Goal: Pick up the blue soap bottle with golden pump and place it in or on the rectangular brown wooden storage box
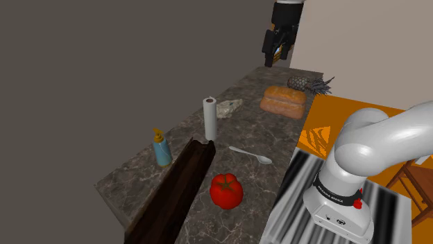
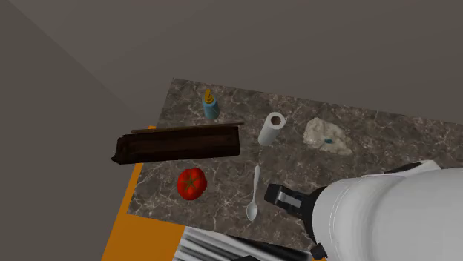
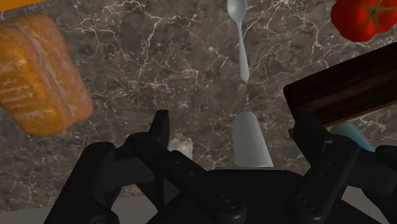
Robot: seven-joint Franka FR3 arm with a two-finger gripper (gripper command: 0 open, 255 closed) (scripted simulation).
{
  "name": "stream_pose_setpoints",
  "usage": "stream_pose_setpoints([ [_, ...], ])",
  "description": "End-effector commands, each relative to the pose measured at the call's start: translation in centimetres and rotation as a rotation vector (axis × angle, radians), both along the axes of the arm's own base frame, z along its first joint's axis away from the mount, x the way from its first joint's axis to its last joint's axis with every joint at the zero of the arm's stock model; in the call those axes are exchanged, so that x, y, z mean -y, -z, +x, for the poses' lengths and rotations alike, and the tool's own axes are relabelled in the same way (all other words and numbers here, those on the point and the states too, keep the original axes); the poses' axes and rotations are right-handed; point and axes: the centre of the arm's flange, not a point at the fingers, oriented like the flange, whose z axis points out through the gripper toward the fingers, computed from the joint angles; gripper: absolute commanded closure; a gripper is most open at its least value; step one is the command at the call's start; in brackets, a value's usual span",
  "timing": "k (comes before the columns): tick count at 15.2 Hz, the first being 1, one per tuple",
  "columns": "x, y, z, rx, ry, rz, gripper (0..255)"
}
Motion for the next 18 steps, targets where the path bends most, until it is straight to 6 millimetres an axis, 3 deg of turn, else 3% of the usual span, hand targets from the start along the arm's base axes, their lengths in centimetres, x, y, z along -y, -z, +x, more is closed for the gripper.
stream_pose_setpoints([
  [1,0.0,0.0,0.0,0.0,0.0,0.0,0],
  [18,-15.0,9.9,12.9,-0.019,0.043,0.048,0],
])
